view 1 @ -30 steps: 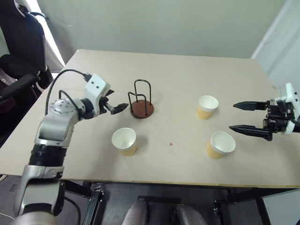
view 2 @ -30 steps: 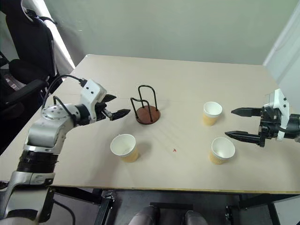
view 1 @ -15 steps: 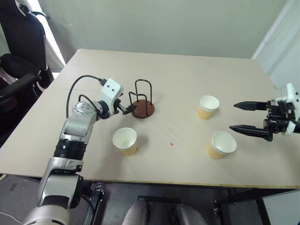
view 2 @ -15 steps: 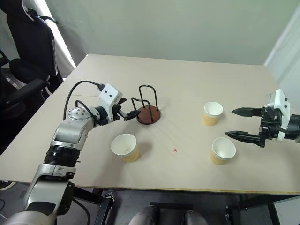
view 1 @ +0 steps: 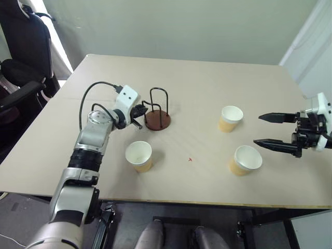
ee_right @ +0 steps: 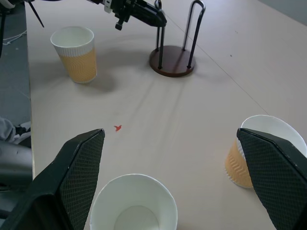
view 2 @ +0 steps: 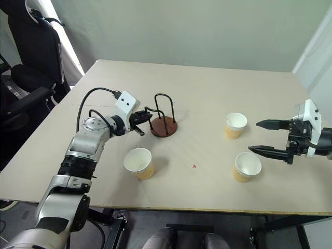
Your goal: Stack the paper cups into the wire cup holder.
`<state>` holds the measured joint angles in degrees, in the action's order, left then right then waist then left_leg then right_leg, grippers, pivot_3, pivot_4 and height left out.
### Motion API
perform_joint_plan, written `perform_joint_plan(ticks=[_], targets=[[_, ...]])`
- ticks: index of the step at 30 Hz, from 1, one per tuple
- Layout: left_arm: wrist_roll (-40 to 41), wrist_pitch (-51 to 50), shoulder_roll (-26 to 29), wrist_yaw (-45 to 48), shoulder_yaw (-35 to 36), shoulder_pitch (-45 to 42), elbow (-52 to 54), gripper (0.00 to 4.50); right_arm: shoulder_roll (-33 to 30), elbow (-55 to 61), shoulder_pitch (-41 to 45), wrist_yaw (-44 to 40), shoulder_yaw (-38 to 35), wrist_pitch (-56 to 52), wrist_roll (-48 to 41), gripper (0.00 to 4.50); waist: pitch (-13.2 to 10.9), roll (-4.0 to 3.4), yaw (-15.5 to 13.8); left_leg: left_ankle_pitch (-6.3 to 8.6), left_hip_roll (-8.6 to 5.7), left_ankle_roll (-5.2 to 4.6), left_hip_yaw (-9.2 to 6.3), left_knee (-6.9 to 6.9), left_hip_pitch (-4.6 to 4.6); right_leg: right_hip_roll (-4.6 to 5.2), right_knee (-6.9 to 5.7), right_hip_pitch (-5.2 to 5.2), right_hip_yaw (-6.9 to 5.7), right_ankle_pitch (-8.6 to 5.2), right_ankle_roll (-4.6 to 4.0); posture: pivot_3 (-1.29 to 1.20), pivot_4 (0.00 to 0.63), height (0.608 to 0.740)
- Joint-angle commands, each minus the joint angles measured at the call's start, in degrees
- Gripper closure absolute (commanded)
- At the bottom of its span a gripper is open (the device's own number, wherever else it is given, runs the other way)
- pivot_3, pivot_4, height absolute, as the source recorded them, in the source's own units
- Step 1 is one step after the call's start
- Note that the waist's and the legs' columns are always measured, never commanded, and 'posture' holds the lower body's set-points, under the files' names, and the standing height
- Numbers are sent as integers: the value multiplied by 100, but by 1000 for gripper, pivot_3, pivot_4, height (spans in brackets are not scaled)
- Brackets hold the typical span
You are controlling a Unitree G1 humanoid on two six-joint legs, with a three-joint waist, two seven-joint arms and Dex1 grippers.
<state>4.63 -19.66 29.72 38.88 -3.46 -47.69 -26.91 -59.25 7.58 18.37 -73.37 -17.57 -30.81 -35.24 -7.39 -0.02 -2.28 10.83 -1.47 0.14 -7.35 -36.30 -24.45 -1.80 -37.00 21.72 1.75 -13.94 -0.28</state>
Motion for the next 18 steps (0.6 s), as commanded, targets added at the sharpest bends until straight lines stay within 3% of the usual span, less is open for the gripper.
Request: perform_joint_plan(ticks=[1, 12, 18], targets=[[-90, 105, 42, -8, 32, -107, 56, 4435, -143, 161, 13, 40, -280, -11, -115, 0, 0, 0, 4, 4, 0, -9, 3, 0, 3, 0, 0, 0, 5, 1, 2, 0, 150, 740], [371, -280, 296, 468, 326, -331, 620, 4435, -195, 98, 147, 22, -212, -37, -110, 0, -2, 2, 3, 5, -4, -35, 4, -16, -7, 0, -1, 2, 11, 13, 22, 0, 150, 740], [945, -1019, 1146, 1510, 520, -736, 1340, 4435, -234, 89, 62, 11, -300, -1, -106, 0, -7, 10, -3, -8, -6, -13, 3, -37, -48, 0, 1, 32, 11, 19, 27, 0, 150, 740]])
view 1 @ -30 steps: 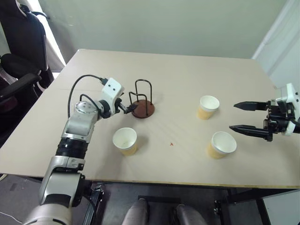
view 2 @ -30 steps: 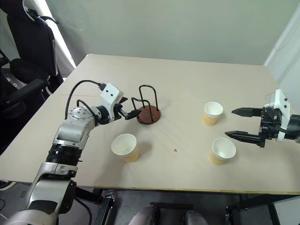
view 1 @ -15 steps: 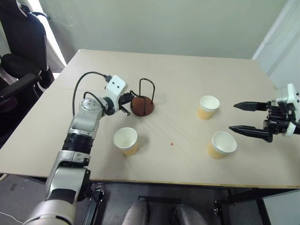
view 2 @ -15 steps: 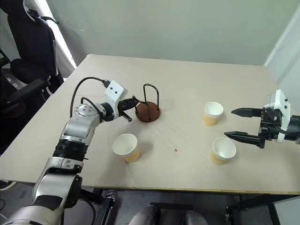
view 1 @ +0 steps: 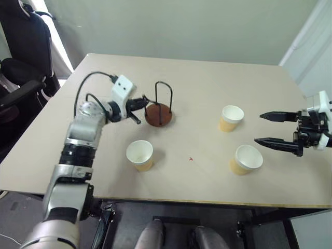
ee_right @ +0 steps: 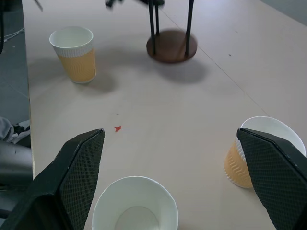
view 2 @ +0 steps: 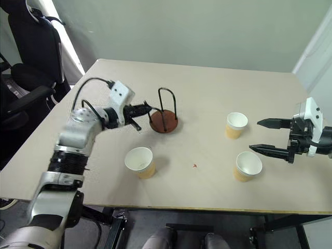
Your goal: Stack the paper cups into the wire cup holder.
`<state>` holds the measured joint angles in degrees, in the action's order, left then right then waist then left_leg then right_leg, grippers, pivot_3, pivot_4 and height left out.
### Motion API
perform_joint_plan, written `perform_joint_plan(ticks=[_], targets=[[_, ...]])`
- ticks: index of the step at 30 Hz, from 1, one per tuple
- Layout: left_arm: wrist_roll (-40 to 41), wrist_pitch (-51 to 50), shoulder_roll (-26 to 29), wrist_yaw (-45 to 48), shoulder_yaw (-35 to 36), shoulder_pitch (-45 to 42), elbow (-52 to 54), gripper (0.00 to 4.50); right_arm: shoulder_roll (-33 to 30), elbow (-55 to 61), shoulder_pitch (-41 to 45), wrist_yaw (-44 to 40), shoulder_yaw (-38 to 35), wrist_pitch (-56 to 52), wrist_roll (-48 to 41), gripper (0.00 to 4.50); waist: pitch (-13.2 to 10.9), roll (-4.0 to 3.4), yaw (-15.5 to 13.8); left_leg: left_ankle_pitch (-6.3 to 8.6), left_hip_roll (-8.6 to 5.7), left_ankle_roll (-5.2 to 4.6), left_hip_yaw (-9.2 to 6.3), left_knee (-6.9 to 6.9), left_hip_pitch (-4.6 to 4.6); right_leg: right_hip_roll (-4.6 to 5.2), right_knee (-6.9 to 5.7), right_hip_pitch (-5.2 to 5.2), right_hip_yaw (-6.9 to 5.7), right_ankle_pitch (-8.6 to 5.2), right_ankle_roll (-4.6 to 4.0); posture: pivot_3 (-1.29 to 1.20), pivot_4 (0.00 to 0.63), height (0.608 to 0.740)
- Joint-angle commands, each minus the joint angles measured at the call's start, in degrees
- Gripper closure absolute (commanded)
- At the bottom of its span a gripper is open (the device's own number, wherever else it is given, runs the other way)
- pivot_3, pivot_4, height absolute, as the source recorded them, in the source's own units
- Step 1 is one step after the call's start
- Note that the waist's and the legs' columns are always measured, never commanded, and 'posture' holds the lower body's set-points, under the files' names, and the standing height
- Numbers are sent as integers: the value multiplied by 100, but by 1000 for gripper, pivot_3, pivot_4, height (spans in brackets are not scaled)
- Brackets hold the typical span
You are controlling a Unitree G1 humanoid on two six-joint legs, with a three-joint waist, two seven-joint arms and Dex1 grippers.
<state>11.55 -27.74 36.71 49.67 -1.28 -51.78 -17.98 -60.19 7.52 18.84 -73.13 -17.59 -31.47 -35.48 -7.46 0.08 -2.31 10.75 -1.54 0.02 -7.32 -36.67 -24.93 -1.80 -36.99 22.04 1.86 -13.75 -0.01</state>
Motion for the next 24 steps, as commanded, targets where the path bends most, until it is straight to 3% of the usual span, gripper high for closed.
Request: perform_joint_plan(ticks=[1, 9, 24], targets=[[371, -330, 588, 600, 341, -418, 508, 4435, -133, 98, -7, -4, -306, 77, -77, 0, 0, -1, 2, 1, 0, -1, 1, 0, -2, 1, 3, 0, 1, 0, 0, 0, 150, 740], [1794, -1607, 819, 2211, 11, -163, 1923, 4435, -62, 75, -54, 58, -276, 183, -49, 0, 1, -2, -56, 15, -8, -25, -1, -11, -6, 10, 4, -1, 3, 0, 1, 0, 150, 740], [1067, -593, 169, 2473, -1350, 42, 2131, 4435, -73, 298, -314, 172, -474, 143, -144, 0, 1, -3, -55, 40, -4, -67, 1, -35, -6, 10, -5, -4, 2, 9, 2, 0, 150, 740]])
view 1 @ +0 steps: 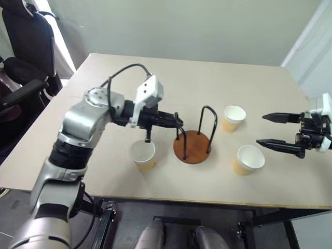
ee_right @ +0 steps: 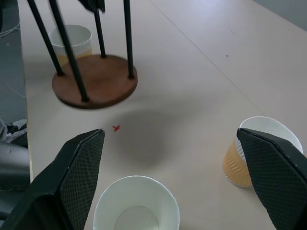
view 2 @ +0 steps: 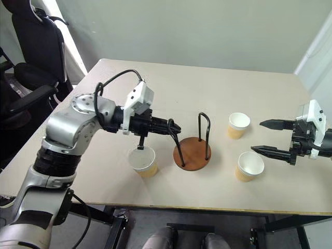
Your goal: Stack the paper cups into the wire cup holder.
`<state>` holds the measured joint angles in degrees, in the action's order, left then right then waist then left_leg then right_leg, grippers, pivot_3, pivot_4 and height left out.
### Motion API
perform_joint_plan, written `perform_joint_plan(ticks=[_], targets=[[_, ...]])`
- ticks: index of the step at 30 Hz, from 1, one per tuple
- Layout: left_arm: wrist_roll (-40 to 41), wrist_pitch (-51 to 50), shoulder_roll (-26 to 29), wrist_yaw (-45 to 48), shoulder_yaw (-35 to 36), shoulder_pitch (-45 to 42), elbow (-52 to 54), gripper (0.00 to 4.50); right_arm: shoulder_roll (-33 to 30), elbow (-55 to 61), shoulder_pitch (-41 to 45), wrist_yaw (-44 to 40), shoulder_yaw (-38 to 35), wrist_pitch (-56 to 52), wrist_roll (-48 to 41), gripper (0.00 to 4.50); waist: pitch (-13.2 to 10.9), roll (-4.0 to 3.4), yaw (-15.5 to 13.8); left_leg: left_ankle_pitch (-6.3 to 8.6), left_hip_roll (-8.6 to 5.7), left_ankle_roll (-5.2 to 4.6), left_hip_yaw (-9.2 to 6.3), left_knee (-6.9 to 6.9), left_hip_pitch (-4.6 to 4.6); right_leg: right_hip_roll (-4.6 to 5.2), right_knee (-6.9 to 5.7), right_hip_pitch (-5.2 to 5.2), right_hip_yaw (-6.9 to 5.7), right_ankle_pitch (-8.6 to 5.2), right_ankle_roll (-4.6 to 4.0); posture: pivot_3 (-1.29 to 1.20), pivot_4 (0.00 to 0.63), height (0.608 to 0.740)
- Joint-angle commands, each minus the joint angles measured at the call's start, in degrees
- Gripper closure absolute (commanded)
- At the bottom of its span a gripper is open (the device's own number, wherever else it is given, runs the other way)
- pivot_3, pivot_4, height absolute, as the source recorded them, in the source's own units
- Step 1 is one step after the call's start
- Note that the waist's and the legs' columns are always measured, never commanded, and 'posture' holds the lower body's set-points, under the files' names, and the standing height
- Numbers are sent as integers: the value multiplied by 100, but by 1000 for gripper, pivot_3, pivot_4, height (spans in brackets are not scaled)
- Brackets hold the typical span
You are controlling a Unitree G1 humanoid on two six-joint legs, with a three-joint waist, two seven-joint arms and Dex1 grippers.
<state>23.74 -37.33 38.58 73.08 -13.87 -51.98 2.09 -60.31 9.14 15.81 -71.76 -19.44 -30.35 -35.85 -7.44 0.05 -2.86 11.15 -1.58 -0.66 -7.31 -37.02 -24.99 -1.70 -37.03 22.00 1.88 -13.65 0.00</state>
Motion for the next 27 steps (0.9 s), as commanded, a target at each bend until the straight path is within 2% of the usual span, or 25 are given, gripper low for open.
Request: perform_joint_plan(ticks=[1, 13, 21, 24, 27], targets=[[-209, 455, -24, 170, -150, 89, 104, 4435, -67, 131, -19, 31, -298, 35, -109, 0, 0, 0, 0, 0, 0, 0, 0, 0, 0, 0, 0, -1, 0, -1, 1, 0, 150, 740], [-1079, 1733, -375, 172, -595, 294, -418, 4435, -61, 255, -120, 109, -342, -17, -173, 0, 0, -1, -1, 4, 0, -7, -1, -3, 0, 0, 1, -3, 1, 2, 7, 0, 150, 740], [-1134, 1658, -567, 247, -584, 362, -474, 4435, -48, 323, -187, 160, -361, -32, -198, 0, 0, -1, -1, 5, -1, -8, -1, -3, -6, 0, 4, -1, 0, 4, 9, 0, 150, 740], [-1176, 1636, -576, 246, -575, 352, -512, 3638, -55, 349, -200, 186, -367, -48, -220, 0, 0, -1, -1, 5, -1, -8, 0, -3, -5, 0, 4, -2, 1, 5, 11, 0, 150, 740], [-1359, 1810, -607, 105, -576, 313, -626, 2529, -66, 341, -202, 194, -364, -50, -228, 0, 0, -1, -1, 5, -1, -8, -1, -3, -4, 0, 3, -2, 1, 5, 11, 0, 150, 740]])
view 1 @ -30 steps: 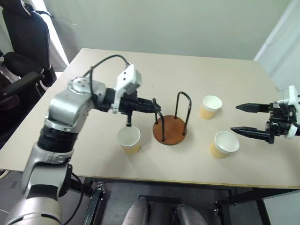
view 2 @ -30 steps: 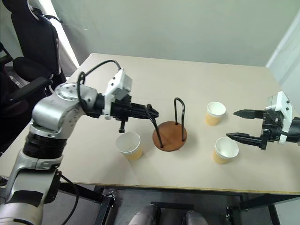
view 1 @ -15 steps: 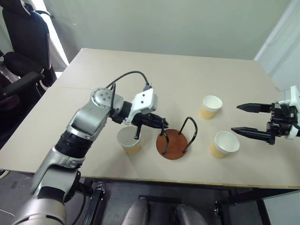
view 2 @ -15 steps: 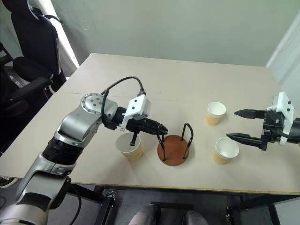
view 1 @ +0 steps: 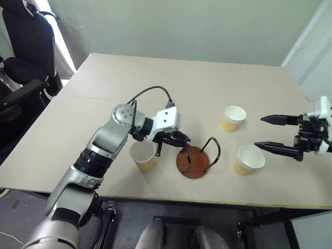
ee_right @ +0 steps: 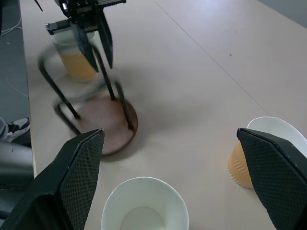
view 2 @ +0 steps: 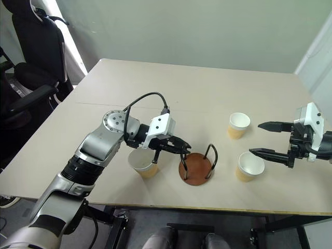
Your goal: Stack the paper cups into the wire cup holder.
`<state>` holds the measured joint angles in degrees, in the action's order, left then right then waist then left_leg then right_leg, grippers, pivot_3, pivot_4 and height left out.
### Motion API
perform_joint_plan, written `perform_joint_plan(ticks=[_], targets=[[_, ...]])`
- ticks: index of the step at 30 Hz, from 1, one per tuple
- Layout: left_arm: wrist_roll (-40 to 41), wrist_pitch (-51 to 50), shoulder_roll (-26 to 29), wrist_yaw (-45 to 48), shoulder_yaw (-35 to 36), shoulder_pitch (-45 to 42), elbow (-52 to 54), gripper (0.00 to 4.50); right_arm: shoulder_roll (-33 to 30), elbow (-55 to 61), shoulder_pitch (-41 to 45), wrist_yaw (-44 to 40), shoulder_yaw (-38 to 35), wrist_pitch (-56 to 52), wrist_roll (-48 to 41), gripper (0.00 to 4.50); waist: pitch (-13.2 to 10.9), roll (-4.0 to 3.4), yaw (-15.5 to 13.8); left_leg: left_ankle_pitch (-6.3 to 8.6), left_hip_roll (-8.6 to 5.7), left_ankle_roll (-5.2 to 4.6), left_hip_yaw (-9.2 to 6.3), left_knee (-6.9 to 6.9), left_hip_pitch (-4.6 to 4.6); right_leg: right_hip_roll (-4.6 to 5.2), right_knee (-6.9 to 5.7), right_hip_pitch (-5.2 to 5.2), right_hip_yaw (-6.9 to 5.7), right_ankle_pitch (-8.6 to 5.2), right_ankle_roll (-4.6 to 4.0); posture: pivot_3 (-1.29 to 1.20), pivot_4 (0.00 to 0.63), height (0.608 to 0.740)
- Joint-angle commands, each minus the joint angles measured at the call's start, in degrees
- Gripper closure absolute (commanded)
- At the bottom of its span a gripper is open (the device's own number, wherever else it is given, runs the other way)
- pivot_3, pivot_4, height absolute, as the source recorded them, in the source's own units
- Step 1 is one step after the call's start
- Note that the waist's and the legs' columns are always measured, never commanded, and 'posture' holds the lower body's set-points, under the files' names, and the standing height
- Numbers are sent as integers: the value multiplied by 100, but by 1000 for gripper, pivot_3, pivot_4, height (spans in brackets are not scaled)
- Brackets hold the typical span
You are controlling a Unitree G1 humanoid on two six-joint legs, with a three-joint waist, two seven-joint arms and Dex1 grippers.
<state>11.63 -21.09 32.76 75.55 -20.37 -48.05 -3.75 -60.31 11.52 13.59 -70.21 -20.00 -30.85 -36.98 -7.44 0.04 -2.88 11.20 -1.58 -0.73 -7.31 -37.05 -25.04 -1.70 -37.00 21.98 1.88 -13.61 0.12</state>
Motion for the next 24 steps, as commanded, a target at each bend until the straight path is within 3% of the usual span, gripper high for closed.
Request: perform_joint_plan(ticks=[1, 7, 15, 20, 24], targets=[[-242, 288, -39, -208, 66, -95, -99, 2176, -65, 107, 20, 42, -304, -4, -118, 0, 0, 0, 0, 0, 0, 0, 0, 0, 0, 0, 0, 0, 0, 0, 0, 0, 150, 740], [-425, 667, -139, -417, 157, -140, -244, 31, -72, 99, 49, 36, -263, -14, -111, 0, 0, 0, -1, 0, 0, -1, 0, 0, -1, 0, 1, 0, 0, 0, 1, 0, 150, 740], [365, -91, 301, 81, 784, -384, 245, 31, -332, 363, -22, -242, -106, -95, -72, 0, 0, -1, 0, 0, 0, 0, 1, 1, -2, 0, 0, 3, 0, 0, 2, 0, 150, 740], [1367, -793, 1202, 895, 1473, -363, 832, 31, -688, 887, -275, -401, 27, -225, 37, 0, 0, -1, 6, 5, 1, 7, 1, 2, -6, -1, 5, 7, -1, -1, 2, 0, 150, 740], [1664, -1167, 1993, 1111, 1880, -129, 948, 31, -978, 1303, -672, -468, 256, -221, 312, 0, 0, -5, 10, 8, 0, 8, 1, 3, -8, -1, 7, 9, 1, -5, 1, 0, 150, 740]])
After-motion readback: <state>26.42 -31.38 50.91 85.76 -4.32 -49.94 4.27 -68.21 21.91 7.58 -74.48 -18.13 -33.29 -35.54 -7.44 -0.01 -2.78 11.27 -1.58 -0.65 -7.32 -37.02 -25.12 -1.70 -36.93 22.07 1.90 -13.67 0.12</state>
